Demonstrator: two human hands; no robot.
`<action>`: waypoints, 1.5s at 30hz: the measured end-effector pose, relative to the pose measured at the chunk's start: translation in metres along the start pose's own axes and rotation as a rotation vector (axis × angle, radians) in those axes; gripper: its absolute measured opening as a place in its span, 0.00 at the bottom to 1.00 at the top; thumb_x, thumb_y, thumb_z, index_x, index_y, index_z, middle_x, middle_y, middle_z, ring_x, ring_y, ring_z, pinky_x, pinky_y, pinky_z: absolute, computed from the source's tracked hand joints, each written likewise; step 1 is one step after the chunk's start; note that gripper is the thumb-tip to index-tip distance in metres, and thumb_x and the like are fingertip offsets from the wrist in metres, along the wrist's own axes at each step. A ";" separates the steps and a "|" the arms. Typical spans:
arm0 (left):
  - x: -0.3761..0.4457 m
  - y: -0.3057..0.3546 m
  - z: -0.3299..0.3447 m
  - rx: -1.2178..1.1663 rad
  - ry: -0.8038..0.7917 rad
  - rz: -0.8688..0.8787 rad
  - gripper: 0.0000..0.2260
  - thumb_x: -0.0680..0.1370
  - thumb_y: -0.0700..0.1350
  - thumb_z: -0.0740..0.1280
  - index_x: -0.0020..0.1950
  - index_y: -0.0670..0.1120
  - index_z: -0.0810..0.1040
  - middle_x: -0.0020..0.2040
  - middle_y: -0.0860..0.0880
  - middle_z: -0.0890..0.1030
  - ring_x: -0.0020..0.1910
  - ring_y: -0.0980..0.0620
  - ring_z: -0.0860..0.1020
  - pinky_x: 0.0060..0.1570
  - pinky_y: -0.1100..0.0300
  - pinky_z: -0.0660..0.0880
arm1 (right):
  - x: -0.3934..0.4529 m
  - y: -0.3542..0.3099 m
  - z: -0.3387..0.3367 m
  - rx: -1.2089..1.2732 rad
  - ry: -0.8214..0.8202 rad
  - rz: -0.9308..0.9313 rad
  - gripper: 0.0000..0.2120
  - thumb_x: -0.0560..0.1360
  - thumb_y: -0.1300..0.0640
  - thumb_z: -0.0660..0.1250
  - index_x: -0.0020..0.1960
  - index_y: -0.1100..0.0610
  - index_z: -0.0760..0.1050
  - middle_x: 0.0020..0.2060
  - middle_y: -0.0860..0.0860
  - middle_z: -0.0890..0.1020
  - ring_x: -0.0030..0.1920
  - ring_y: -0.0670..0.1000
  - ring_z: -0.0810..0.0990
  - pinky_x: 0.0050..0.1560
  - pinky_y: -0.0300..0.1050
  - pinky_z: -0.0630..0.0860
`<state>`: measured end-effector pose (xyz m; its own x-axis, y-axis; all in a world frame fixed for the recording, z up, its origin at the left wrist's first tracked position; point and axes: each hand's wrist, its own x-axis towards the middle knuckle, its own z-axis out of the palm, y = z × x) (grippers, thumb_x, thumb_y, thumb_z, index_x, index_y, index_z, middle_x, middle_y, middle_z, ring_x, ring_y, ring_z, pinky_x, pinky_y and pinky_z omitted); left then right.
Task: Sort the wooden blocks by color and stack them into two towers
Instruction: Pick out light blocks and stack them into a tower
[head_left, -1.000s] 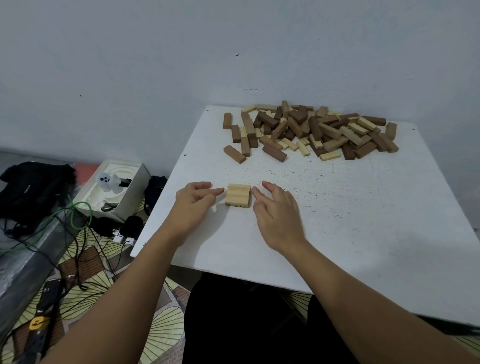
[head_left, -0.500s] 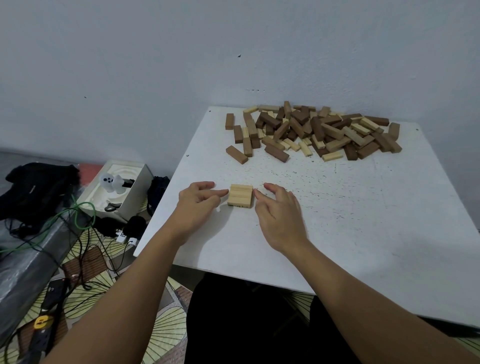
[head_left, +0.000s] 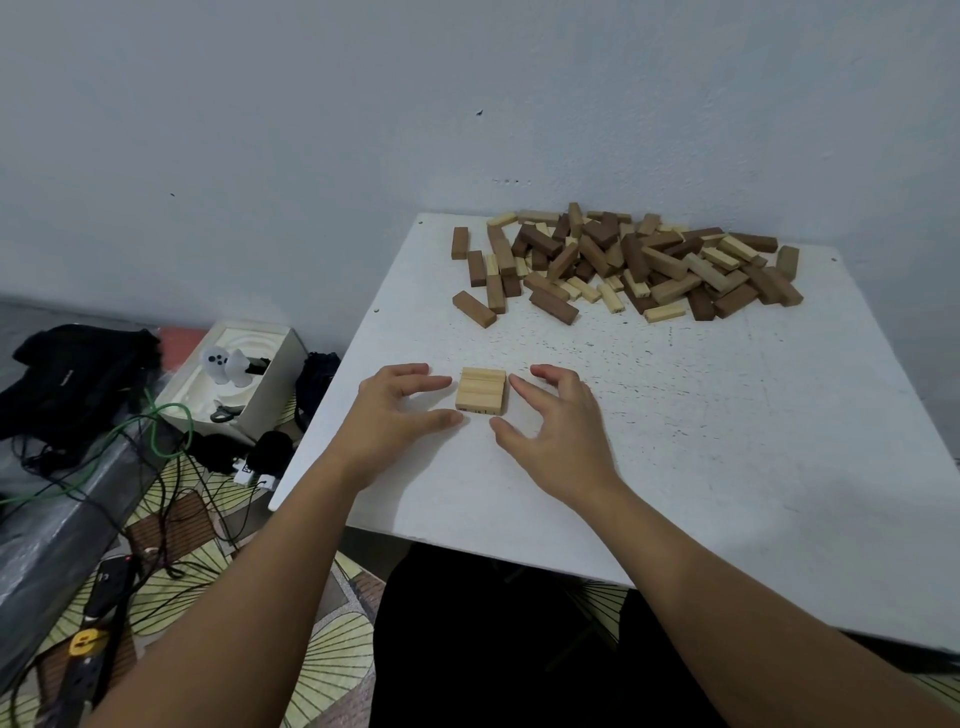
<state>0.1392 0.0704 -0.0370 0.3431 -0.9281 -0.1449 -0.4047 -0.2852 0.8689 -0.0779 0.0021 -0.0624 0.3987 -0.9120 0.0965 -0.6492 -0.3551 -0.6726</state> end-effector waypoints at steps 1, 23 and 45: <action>0.000 0.000 0.001 0.009 0.014 0.000 0.21 0.69 0.56 0.82 0.61 0.60 0.85 0.69 0.61 0.74 0.71 0.59 0.70 0.70 0.55 0.65 | 0.000 0.000 0.001 -0.001 0.006 0.001 0.29 0.77 0.40 0.71 0.75 0.46 0.73 0.72 0.44 0.68 0.73 0.48 0.63 0.75 0.47 0.63; 0.001 0.002 0.008 -0.047 0.094 0.001 0.18 0.69 0.55 0.82 0.58 0.57 0.87 0.66 0.60 0.76 0.67 0.62 0.72 0.56 0.71 0.64 | 0.005 0.002 0.006 -0.041 0.048 -0.006 0.26 0.78 0.40 0.69 0.74 0.46 0.74 0.69 0.47 0.70 0.71 0.50 0.66 0.73 0.51 0.65; -0.001 0.004 0.005 -0.023 0.057 -0.003 0.18 0.71 0.53 0.81 0.60 0.59 0.85 0.67 0.61 0.76 0.67 0.62 0.72 0.65 0.61 0.65 | 0.005 0.000 0.004 -0.067 0.038 -0.019 0.28 0.78 0.38 0.68 0.75 0.46 0.72 0.69 0.47 0.69 0.71 0.50 0.65 0.74 0.50 0.65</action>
<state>0.1331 0.0688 -0.0356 0.3923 -0.9119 -0.1210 -0.3845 -0.2820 0.8790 -0.0728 -0.0011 -0.0649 0.3873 -0.9117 0.1375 -0.6839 -0.3841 -0.6203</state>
